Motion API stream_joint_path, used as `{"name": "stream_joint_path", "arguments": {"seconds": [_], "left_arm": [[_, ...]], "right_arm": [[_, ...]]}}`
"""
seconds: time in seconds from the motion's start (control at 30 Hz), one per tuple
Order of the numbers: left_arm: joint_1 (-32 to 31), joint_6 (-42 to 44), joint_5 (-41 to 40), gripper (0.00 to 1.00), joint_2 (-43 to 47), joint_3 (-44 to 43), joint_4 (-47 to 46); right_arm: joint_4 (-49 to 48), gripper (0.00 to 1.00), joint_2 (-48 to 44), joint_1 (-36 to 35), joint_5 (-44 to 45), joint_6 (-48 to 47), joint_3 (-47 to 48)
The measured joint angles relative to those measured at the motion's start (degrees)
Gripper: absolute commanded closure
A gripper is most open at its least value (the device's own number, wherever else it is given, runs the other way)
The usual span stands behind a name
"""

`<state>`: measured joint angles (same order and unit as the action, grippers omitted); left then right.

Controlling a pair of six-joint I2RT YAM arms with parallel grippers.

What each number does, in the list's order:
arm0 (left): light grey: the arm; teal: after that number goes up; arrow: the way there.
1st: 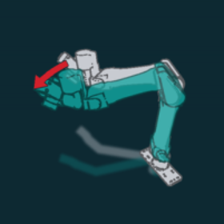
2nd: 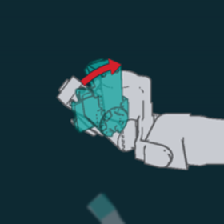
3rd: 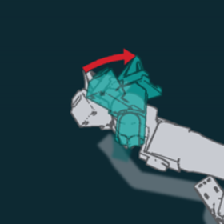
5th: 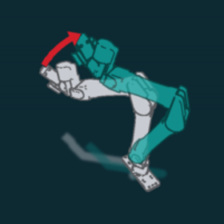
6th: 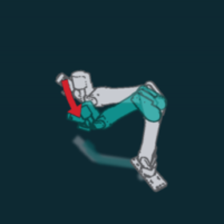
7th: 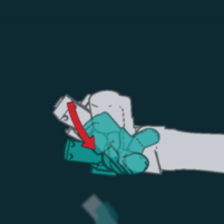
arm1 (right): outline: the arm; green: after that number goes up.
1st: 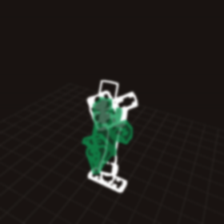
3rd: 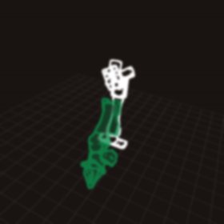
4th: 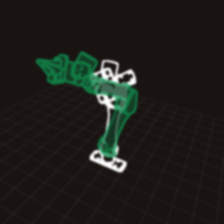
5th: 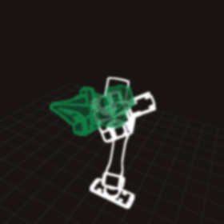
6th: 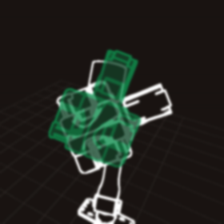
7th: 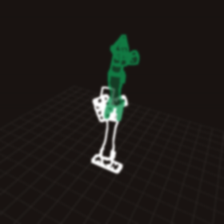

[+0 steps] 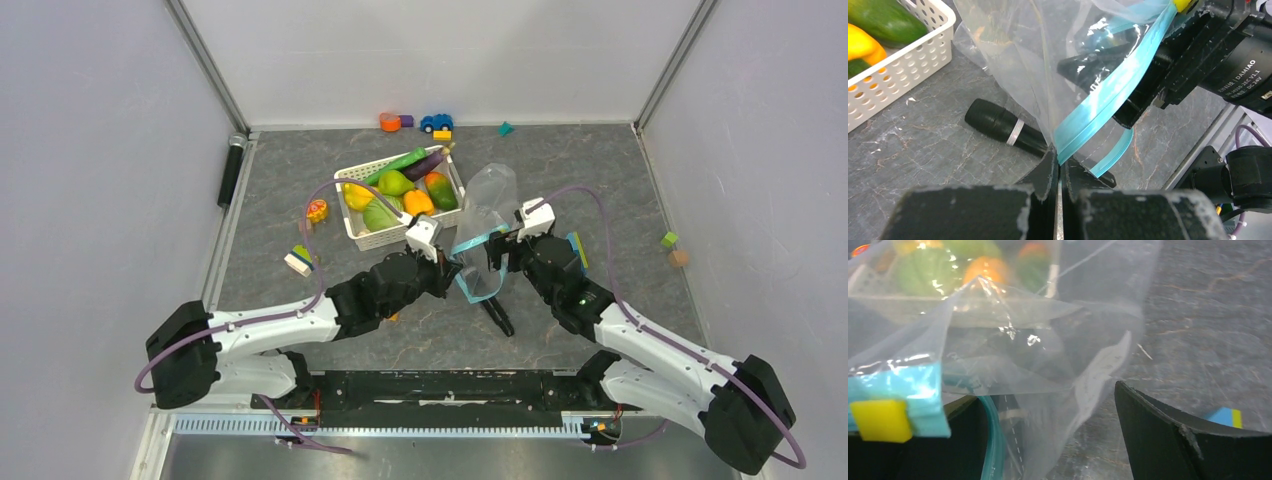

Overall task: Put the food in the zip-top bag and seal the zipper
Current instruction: Open the zipper of the food storage bag.

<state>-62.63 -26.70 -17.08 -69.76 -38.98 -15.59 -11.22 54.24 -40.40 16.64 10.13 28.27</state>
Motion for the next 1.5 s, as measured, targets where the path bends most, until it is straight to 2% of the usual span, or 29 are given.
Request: {"name": "stream_joint_path", "arguments": {"seconds": [0.1,0.2,0.37,0.57,0.7,0.73,0.9,0.93,0.97,1.0,1.03,1.07,1.2,1.3,1.5], "left_arm": [[0.0,-0.02,-1.75,0.98,0.94,0.04,0.2],[0.0,-0.96,-5.84,0.98,1.84,0.07,1.38],[0.92,-4.79,-10.99,0.98,0.55,-1.03,6.88],[3.21,-8.7,-11.06,0.98,-2.36,-2.78,10.32],[6.45,-11.45,-9.55,0.98,-2.97,-3.5,11.45],[7.02,-11.93,-8.96,0.96,-2.97,-3.5,11.45],[9.33,-10.64,-3.48,0.66,-4.22,-4.0,11.61],[9.86,-9.4,-1.01,0.56,-5.42,-4.79,11.74],[10.16,-8.48,0.7,0.38,-6.4,-5.42,11.69],[10.4,-7.58,2.82,0.27,-7.61,-6.25,11.56],[10.51,-6.47,5.16,0.05,-8.98,-7.32,11.34],[10.51,-5.77,7.61,0.01,-10.64,-8.76,11.1],[10.4,-2.62,14.58,0.0,-14.12,-12.41,10.47],[10.27,-0.7,17.22,0.0,-13.46,-12.46,9.18],[10.1,2.47,14.45,0.0,-5.14,-9.27,8.17]], "right_arm": [[0.74,0.22,-0.61,0.0,4.57,0.5,0.0],[2.08,0.39,-1.79,0.0,8.57,0.61,0.0],[5.7,0.57,-2.91,0.0,12.59,1.62,0.0],[11.39,0.77,-2.95,-0.35,14.97,2.43,0.72],[13.64,1.0,-3.5,-0.63,14.56,2.62,1.4],[13.77,1.0,-3.72,-0.81,14.08,2.8,1.46],[14.03,1.0,-4.57,-0.72,10.58,1.36,1.57],[14.32,1.0,-4.44,-0.5,9.6,0.87,1.6],[14.53,1.0,-4.17,-0.35,8.61,0.52,1.66],[15.06,1.0,-3.69,-0.28,7.69,0.42,1.88],[16.11,1.0,-2.69,-0.2,6.95,0.33,2.51],[17.05,1.0,-1.6,-0.2,6.32,0.33,3.3],[24.17,1.0,2.78,-0.2,7.76,1.92,8.5],[29.55,1.0,5.35,0.02,10.4,4.04,12.48],[36.87,1.0,10.38,1.55,11.78,7.17,17.0]]}}
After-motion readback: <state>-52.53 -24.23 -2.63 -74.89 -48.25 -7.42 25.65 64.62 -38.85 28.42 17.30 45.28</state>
